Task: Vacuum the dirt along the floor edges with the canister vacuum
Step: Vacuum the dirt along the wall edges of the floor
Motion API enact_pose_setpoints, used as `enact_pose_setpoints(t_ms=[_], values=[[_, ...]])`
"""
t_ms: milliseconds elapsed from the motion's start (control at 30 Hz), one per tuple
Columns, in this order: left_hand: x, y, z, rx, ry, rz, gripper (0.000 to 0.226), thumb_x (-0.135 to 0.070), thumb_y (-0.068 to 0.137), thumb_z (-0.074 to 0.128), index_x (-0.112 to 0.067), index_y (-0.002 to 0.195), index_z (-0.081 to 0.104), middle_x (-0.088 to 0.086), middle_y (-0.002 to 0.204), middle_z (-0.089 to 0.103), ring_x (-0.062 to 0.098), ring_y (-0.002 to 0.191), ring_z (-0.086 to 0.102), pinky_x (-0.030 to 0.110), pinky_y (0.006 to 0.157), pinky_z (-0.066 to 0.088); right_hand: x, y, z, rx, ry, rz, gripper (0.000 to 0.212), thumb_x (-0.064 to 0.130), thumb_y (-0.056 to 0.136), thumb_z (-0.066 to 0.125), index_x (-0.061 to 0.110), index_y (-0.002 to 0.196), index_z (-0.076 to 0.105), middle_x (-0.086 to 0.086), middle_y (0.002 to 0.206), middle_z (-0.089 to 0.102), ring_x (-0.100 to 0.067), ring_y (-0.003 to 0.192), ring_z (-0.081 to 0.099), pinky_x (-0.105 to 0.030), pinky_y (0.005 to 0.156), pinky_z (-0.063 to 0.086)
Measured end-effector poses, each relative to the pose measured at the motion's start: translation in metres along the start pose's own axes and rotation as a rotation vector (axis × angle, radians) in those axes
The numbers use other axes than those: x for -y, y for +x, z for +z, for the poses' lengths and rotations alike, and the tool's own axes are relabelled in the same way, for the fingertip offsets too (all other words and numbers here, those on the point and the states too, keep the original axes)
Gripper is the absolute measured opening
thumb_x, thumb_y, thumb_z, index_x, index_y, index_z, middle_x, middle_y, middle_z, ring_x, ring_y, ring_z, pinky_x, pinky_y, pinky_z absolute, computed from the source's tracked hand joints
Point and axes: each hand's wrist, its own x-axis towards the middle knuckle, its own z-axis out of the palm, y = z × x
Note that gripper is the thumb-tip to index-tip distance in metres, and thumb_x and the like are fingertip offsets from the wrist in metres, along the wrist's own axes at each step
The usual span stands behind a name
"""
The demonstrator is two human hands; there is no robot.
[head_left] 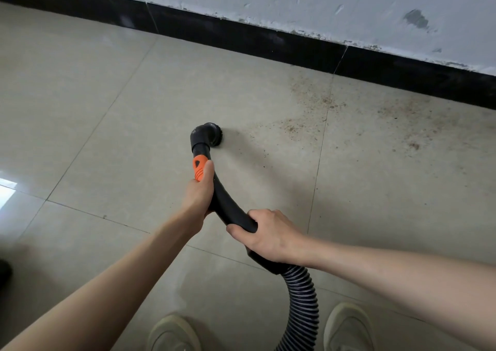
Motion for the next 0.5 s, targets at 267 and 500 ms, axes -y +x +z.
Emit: enact_pose_setpoints(t_ms=[267, 500], values=[[-0.003, -0.005, 0.015, 0.091, 0.029, 0.034, 0.038, -0.046, 0.094, 0.044, -0.009, 0.104, 0.049, 0.003, 0.079, 0.049, 0.017, 0.073, 0.053, 0.030, 0.065, 0.048, -0.009, -0.008, -0.012, -0.011, 0.072, 0.023, 0.043, 0.060, 0.087, 0.054, 0.022, 0.070, 0.047, 0.001, 0.072, 0.066, -0.023, 0.074, 0.068, -0.035, 0.068, 0.053], [-0.011, -0.011, 0.044, 0.161, 0.036, 0.022, 0.057, -0.055, 0.094, 0.039, -0.004, 0.118, 0.048, 0.005, 0.089, 0.054, 0.018, 0.079, 0.056, 0.029, 0.062, 0.048, -0.020, -0.018, -0.023, -0.074, 0.127, 0.056, 0.045, 0.061, 0.089, 0.049, 0.019, 0.073, 0.053, 0.001, 0.072, 0.069, -0.018, 0.071, 0.067, -0.034, 0.073, 0.055]])
